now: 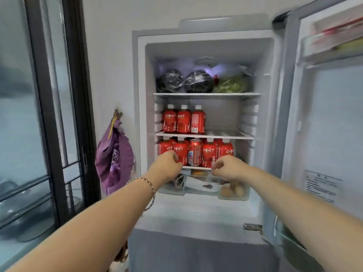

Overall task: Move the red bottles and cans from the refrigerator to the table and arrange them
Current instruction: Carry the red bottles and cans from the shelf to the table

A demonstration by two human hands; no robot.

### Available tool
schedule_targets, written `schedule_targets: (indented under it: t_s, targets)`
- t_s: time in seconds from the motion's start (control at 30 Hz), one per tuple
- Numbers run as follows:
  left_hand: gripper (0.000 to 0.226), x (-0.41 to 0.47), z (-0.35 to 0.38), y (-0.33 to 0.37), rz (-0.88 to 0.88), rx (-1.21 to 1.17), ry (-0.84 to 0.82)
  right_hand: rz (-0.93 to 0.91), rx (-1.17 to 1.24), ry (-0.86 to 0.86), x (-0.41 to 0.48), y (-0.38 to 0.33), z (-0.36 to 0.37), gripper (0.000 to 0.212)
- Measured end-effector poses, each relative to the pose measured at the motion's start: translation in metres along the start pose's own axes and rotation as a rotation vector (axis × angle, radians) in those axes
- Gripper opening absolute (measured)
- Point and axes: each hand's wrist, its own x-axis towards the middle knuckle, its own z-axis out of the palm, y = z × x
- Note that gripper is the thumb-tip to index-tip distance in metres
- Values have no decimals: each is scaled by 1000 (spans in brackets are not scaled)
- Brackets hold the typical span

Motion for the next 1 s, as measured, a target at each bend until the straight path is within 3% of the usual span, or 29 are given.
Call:
schedule_targets:
  t_s: [0.2,0.33,0.6,0.77,0.9,1.0]
  targets:
    - [32,125,7,-3,57,-157,136,-35,125,244,121,5,-13,38]
    - [54,190,24,-6,95,-106,291,-69,176,409,194,16,-17,47]
    - [82,298,39,-5,-11,-160,390,-83,146,390,308,19,-16,72]
    - [104,340,41,5,-189,53,279,-127,285,370,349,22,-6,96]
    - [103,351,46,3,-188,67,287,-165,422,524,357,26,-3,93]
    - [90,349,44,-3,-117,28,342,-117,702,619,361,30,-7,92]
